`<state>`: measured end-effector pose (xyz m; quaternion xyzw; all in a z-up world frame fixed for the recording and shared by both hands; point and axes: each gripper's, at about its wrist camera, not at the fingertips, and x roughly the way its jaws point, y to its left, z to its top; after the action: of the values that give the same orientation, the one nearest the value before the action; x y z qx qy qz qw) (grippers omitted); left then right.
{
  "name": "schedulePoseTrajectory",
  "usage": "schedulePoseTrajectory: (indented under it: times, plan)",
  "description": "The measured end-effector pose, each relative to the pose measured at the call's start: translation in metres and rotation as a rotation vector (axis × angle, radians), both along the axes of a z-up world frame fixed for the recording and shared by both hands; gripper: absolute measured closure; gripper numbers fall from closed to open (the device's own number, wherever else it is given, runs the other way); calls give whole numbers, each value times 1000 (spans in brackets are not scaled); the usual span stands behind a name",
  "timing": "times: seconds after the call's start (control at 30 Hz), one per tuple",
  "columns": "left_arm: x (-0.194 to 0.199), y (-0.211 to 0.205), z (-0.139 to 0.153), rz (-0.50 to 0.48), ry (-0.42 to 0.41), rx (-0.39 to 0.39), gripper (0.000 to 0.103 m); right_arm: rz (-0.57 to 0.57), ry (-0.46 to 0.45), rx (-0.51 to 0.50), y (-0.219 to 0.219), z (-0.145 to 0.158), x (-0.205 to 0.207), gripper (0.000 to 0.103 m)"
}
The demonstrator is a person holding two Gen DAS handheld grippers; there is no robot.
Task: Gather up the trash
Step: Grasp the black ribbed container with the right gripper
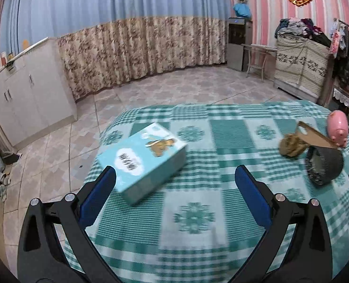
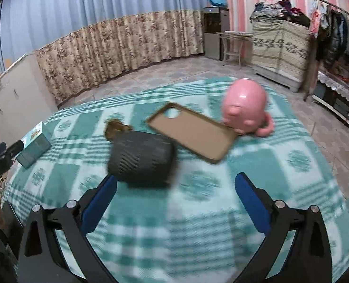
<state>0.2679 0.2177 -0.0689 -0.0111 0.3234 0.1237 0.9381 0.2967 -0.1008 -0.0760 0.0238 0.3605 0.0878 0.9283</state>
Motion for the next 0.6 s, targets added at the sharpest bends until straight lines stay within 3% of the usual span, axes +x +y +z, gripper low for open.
schedulePoseTrajectory:
  times: [0.17,0.43,0.47,0.53,0.6]
  plan:
    - [2,29,1,30,15,-93,6,-15,13,-52,41,-7,19,5]
    - [13,20,18,8,-13,-89,6,-34,61,-88,46,-21,36,5]
    - [16,17,19,0,-11,-97,6,-25,62,-72,43,-22,37,7]
    - [23,8,19,-18,0,-105,6,-3,58,-39,37,-21,36,25]
    - [29,-6,18,-42,14,-113,6,21,59,-20,33,-19,36,29]
